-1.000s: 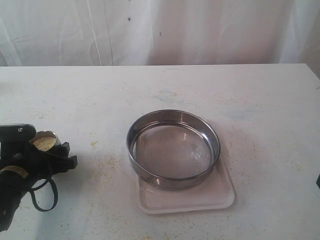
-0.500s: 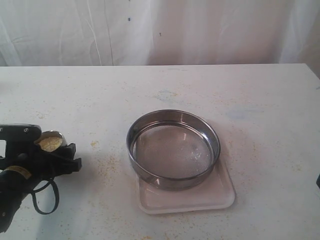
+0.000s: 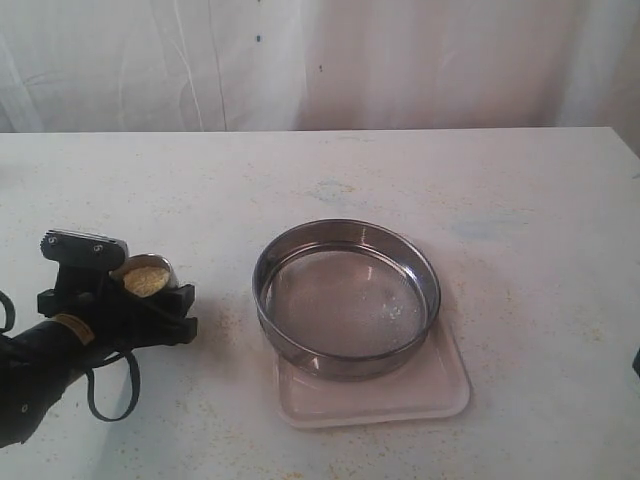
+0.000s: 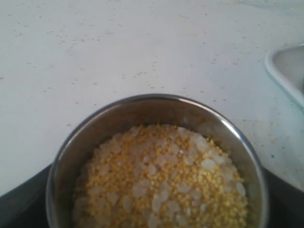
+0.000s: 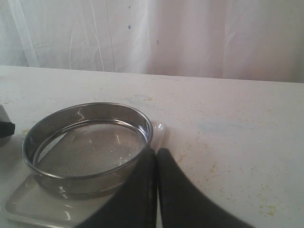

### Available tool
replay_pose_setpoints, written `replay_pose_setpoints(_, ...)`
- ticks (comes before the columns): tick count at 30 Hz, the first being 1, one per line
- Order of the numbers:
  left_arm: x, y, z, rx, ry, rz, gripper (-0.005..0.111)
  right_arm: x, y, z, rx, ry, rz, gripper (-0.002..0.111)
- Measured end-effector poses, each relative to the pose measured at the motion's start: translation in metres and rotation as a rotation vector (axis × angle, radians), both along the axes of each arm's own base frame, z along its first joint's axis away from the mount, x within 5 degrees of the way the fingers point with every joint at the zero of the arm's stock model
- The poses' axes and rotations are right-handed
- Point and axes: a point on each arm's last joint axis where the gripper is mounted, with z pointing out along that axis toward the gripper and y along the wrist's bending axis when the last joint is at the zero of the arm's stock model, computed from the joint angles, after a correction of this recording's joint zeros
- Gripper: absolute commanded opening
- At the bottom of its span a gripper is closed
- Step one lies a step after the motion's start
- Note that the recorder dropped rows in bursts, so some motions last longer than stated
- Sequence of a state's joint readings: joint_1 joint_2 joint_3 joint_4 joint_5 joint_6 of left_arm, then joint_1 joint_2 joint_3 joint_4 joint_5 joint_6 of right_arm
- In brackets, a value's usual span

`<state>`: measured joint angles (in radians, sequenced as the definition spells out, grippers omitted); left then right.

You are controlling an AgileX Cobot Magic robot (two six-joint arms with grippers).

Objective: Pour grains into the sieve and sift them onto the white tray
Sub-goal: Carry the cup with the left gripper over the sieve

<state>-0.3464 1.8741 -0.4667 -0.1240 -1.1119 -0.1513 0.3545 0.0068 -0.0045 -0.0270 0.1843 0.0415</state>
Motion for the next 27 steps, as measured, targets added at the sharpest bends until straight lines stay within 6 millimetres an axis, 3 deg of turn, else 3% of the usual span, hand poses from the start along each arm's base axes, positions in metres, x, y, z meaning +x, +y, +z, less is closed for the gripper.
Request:
replay_pose_setpoints(11, 0.004, -0.028, 0.004, 0.009, 0.011, -0.109, 0.0, 0.0, 0.0, 0.0, 0.0, 0.0, 0.0, 0.0)
replay_pose_setpoints(27, 0.001, -0.031, 0.006, 0.025, 0.035, -0.154, 0.0, 0.0, 0.0, 0.0, 0.0, 0.0, 0.0, 0.0)
